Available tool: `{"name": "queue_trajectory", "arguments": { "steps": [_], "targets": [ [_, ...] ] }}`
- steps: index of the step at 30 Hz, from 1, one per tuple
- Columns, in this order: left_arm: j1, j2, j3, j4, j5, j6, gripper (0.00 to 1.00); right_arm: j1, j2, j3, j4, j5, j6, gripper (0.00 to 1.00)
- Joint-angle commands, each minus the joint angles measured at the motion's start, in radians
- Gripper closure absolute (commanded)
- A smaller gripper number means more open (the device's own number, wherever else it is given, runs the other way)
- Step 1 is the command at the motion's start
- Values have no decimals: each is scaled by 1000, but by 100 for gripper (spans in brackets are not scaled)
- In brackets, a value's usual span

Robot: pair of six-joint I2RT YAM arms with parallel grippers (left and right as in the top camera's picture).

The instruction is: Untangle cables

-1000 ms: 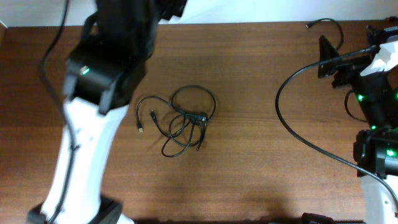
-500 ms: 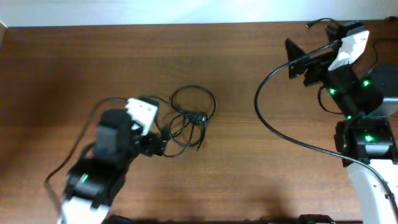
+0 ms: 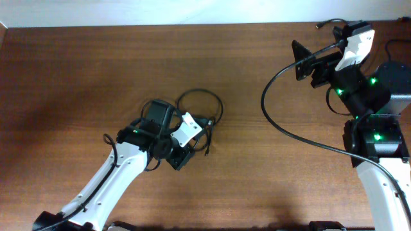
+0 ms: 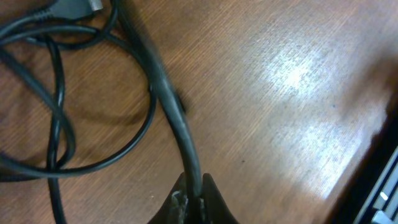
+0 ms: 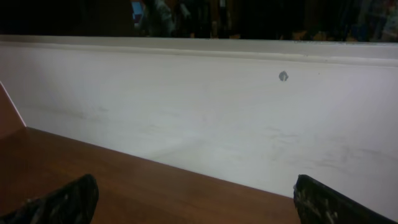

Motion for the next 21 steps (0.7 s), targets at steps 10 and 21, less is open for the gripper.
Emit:
{"name": "queue_trajectory", "arguments": {
  "steps": [10,21],
  "targets": [
    [-1,-240,978,-277,-105,-200,100,43,0,-1,19,-10,-20,4],
    [2,-187,978,57,-611,-229,100,168,25,-1,-295,-169,51,5]
  ]
}}
